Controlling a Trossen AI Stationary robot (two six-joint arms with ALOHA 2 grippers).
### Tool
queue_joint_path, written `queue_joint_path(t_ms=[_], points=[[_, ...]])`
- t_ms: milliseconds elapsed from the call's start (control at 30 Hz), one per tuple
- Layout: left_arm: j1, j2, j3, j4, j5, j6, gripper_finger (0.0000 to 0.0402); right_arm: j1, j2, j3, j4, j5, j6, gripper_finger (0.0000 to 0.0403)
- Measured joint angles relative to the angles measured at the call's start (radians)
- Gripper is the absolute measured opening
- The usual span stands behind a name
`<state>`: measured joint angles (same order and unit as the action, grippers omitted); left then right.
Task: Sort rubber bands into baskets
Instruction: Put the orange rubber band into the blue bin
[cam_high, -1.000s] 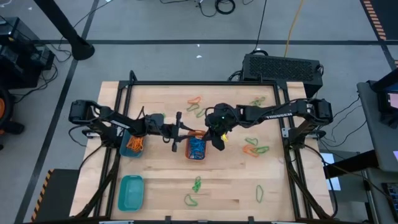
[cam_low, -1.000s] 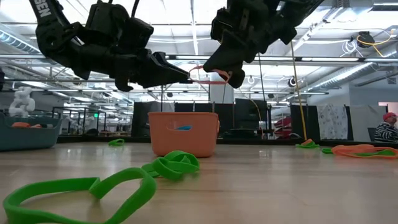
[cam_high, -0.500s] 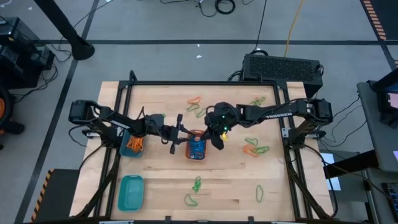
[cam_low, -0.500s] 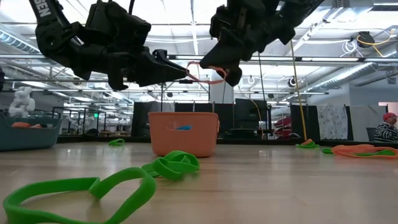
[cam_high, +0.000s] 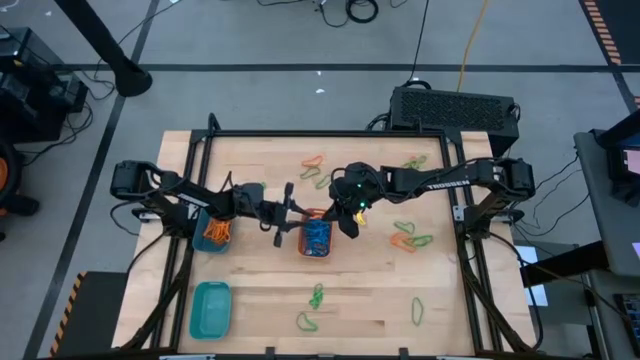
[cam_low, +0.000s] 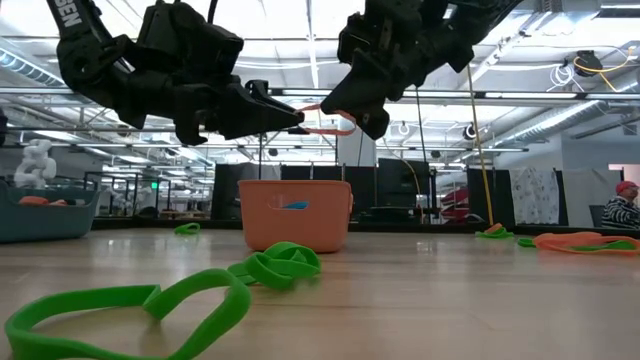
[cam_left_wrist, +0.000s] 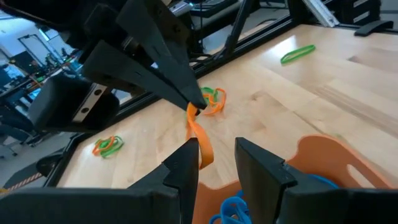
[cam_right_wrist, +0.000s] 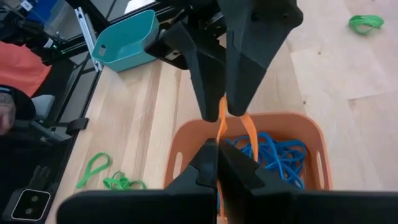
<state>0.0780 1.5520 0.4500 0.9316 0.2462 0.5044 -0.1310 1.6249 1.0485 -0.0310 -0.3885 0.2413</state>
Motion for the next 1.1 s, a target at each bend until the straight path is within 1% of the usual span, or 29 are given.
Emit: queue_joint_path(t_ms=[100,167,333,367,467,533,800,867,933,1033,1100], points=[[0.0,0.0,0.0,0.0,-0.015,0.0,0.0107,0.0,0.0,0.0,0.001,0.0,-0.002,0.0],[0.0,0.0,0.0,0.001,-0.016,0.001,0.0091,0.0,0.0,0.0,0.004,0.0,-0.006,0.0],[0.001,0.0,0.0,0.001,-0.048,0.0,0.0017,0.002,0.0,0.0,0.005,-0.001,-0.026,0.0],[0.001,0.0,0.0,0.001,-0.057,-0.002,0.001,0.002,0.0,0.0,0.005,-0.001,-0.027,0.0],[0.001,0.0,0.0,0.001,-0.062,-0.02,0.001,0.002,0.0,0.0,0.005,-0.001,-0.049,0.0003],[0.001,0.0,0.0,0.001,-0.063,-0.024,0.0009,0.002,0.0,0.0,0.005,-0.001,-0.07,0.0011],[0.001,-0.013,0.0,-0.018,-0.101,-0.064,0.0005,-0.029,0.0,0.0,-0.015,0.0,-0.146,0.0081],[0.001,-0.038,0.0,-0.062,-0.13,-0.08,0.0005,-0.042,0.0,0.0,-0.049,0.0,-0.159,0.0097],[-0.004,-0.084,0.0,-0.156,-0.175,-0.103,0.0005,-0.055,0.0,0.0,-0.093,0.0,-0.164,0.011],[-0.029,-0.201,0.0,-0.337,-0.262,-0.166,0.0005,-0.07,0.0,0.0,-0.165,0.001,-0.171,0.0122],[-0.051,-0.303,0.0,-0.497,-0.319,-0.23,0.0005,-0.074,0.0,-0.001,-0.194,0.004,-0.178,0.0127]])
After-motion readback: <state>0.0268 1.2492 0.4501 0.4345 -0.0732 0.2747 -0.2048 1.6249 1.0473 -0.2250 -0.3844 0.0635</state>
